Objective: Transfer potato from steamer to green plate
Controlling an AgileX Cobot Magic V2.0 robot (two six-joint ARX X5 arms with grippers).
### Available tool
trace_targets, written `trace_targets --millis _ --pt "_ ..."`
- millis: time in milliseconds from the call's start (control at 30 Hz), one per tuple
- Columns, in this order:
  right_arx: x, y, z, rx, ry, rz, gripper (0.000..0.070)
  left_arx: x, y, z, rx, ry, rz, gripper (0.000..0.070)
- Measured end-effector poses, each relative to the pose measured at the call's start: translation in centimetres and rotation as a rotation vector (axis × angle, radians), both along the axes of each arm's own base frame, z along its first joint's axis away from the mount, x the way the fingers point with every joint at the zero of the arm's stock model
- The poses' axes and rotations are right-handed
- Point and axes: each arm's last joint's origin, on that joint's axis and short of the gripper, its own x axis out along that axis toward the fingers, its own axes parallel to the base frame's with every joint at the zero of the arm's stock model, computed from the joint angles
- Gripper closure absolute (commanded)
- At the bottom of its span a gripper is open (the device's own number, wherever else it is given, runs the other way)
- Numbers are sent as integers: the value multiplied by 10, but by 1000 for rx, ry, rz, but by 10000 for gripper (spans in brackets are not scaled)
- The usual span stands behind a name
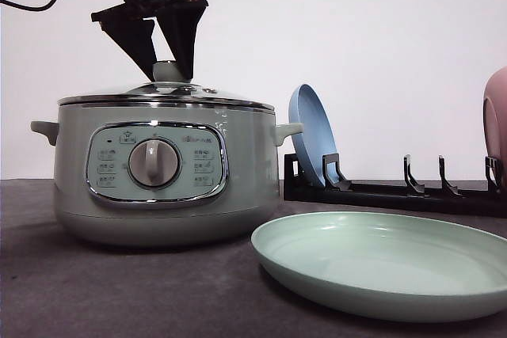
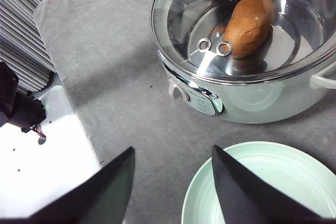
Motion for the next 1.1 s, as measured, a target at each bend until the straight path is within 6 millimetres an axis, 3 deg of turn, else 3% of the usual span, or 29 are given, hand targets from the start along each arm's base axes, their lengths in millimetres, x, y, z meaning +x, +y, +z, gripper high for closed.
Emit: trace_targets --millis 67,567,833,1100 --pt "0 0 0 0 0 0 411 0 0 0 2 -3 -6 696" --pt "0 0 1 5 -8 0 411 -1 2 5 1 -2 -1 700" --pt "0 0 1 5 -8 0 411 -5 17 40 -39 -87 35 700" --pt "1 0 1 6 -9 0 411 -17 50 70 -56 -165 111 700"
